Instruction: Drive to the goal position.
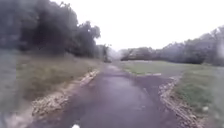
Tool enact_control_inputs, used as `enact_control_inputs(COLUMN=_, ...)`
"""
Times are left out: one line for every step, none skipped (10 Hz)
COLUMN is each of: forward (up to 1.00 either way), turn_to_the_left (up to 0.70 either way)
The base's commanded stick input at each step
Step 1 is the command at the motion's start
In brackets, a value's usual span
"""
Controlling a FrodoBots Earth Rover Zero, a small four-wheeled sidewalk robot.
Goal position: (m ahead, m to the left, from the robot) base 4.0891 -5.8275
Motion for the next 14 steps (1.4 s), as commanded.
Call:
enact_control_inputs(forward=0.70, turn_to_the_left=-0.14)
enact_control_inputs(forward=0.70, turn_to_the_left=-0.14)
enact_control_inputs(forward=0.70, turn_to_the_left=-0.14)
enact_control_inputs(forward=0.70, turn_to_the_left=-0.14)
enact_control_inputs(forward=0.70, turn_to_the_left=-0.14)
enact_control_inputs(forward=0.70, turn_to_the_left=-0.14)
enact_control_inputs(forward=0.70, turn_to_the_left=-0.14)
enact_control_inputs(forward=0.70, turn_to_the_left=-0.12)
enact_control_inputs(forward=0.70, turn_to_the_left=-0.08)
enact_control_inputs(forward=0.70, turn_to_the_left=0.00)
enact_control_inputs(forward=0.70, turn_to_the_left=0.00)
enact_control_inputs(forward=0.70, turn_to_the_left=0.00)
enact_control_inputs(forward=0.70, turn_to_the_left=0.00)
enact_control_inputs(forward=0.70, turn_to_the_left=-0.01)
